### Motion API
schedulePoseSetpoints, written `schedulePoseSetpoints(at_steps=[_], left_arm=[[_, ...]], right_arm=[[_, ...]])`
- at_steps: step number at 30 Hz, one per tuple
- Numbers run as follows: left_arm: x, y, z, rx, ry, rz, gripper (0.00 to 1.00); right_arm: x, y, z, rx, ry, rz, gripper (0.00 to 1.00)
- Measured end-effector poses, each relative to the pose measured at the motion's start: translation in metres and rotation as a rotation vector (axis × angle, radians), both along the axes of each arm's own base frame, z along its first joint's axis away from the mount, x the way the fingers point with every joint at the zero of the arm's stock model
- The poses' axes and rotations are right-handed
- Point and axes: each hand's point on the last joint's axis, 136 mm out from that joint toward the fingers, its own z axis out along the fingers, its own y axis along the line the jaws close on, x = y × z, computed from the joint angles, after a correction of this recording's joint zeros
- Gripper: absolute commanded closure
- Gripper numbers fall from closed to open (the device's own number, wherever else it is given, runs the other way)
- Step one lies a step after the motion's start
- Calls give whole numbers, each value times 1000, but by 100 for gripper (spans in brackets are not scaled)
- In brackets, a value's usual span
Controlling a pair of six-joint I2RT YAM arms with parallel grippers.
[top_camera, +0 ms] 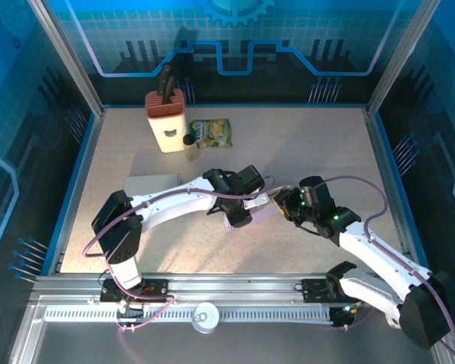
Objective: Fold the paper box
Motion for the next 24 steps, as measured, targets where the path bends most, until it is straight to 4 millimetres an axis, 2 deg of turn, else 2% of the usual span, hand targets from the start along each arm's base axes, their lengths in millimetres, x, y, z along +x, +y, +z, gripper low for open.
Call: schedulePoseSetpoints(at_steps=[4, 8, 9, 12, 14, 17, 19, 22, 24], left_arm=[[2, -1, 5, -17, -21, 2, 53], [3, -3, 10, -34, -35, -3, 63], [3, -3, 10, -34, -34, -7, 66], [1, -4, 10, -35, -31, -28, 70], [2, -3, 10, -40, -33, -29, 70], [2, 3, 11, -48, -33, -31, 70], [-1, 9, 11, -49, -29, -42, 69], [-7, 18, 12, -51, -19, -70, 70], [-12, 20, 14, -54, -16, -93, 70]], right_arm=[[0, 0, 0, -2, 3, -1, 75], [-1, 0, 1, -4, 4, 1, 72], [-1, 0, 2, -10, 3, 6, 70], [-2, -1, 6, -39, -7, 33, 57], [-3, -2, 14, -70, -31, 71, 53], [1, -5, 41, -99, -128, 145, 47], [6, -12, 68, -116, -224, 188, 43], [12, -25, 104, -162, -366, 243, 43], [17, -33, 118, -189, -432, 278, 45]])
